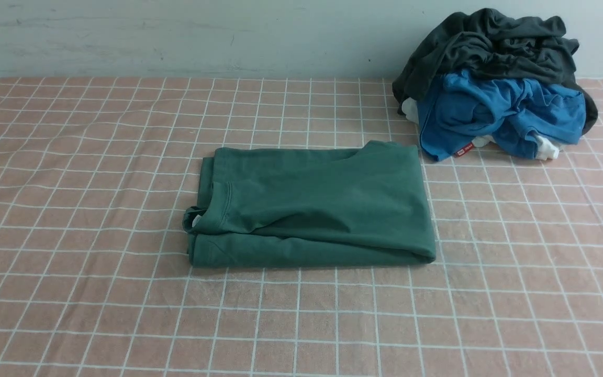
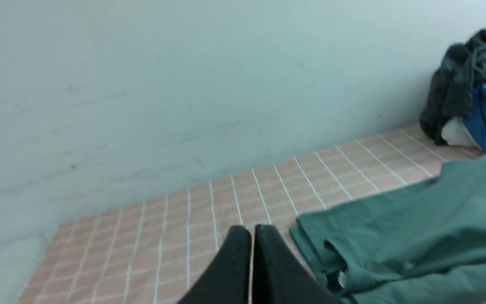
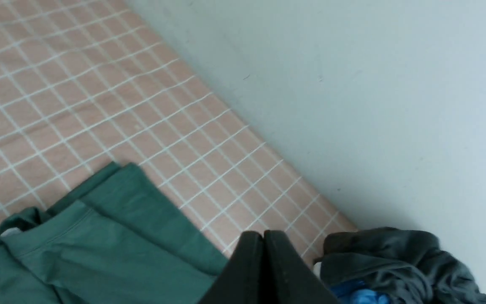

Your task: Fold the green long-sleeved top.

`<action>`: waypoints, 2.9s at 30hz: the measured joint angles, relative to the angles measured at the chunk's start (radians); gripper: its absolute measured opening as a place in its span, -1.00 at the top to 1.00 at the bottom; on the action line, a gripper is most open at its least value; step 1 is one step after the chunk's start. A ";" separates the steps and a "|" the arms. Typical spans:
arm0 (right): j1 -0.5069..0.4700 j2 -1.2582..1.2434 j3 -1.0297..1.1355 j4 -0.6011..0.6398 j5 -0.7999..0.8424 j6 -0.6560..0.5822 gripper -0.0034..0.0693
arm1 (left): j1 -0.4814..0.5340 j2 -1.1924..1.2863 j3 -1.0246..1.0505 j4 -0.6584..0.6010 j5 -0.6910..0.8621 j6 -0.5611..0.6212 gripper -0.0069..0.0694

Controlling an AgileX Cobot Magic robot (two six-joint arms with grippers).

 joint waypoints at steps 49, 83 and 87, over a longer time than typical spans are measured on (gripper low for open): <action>-0.241 -1.626 2.194 0.058 -1.021 0.569 0.93 | -0.007 -0.108 0.152 -0.009 -0.210 0.033 0.82; -0.596 -1.658 2.193 0.234 -0.824 0.287 0.93 | -0.007 -0.114 0.163 -0.009 -0.210 0.033 0.82; -0.596 -1.658 2.193 0.235 -0.824 0.287 0.93 | -0.006 -0.122 0.227 -0.002 -0.220 0.033 0.82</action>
